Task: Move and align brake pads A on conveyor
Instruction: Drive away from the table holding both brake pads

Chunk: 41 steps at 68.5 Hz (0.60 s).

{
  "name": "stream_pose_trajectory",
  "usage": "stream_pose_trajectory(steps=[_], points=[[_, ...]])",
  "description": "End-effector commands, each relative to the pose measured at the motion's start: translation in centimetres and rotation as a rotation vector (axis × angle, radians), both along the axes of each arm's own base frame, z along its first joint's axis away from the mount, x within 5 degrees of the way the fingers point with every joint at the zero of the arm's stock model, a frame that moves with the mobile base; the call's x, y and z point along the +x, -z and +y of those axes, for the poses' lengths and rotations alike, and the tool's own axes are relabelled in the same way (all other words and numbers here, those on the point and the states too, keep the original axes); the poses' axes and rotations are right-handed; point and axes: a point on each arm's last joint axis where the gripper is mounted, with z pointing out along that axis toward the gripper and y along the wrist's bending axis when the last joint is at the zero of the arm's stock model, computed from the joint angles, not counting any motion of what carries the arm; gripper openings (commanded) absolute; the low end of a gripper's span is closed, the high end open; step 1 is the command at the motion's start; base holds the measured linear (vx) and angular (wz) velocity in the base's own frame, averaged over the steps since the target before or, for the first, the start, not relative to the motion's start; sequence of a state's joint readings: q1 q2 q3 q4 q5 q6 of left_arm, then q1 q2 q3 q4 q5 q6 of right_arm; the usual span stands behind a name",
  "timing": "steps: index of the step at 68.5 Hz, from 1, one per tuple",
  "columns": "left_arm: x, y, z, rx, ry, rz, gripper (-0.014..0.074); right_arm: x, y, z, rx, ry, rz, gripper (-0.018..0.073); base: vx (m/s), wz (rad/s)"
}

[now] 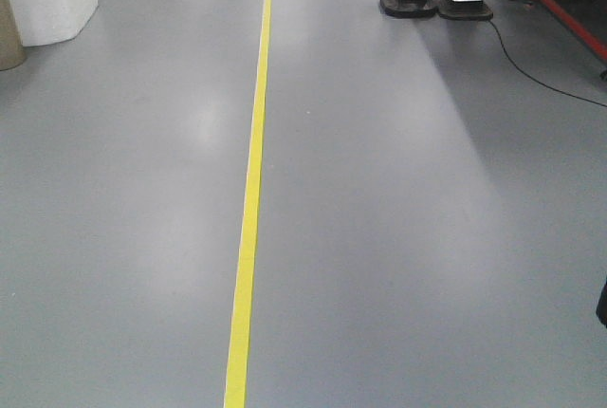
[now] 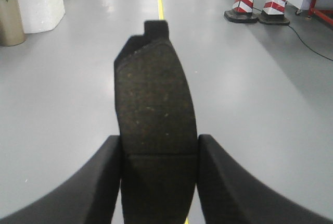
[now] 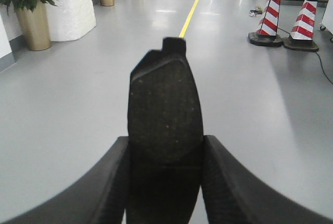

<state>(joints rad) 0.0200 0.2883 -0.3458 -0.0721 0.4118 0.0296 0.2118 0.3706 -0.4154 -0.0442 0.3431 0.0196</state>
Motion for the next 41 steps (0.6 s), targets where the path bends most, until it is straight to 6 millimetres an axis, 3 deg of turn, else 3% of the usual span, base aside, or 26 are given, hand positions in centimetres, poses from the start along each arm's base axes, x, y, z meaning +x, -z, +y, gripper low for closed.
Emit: stream_pose_trajectory(steps=[1,41], points=[[0.17,-1.78,0.02,-0.011,-0.005,-0.123,-0.0006,0.10,-1.89,0.02,0.010,-0.003,-0.124,-0.0007,0.55,-0.03],[0.17,-1.78,0.02,-0.011,-0.005,-0.123,-0.0006,0.10,-1.89,0.02,0.010,-0.003,-0.124,-0.0007,0.56,-0.02]])
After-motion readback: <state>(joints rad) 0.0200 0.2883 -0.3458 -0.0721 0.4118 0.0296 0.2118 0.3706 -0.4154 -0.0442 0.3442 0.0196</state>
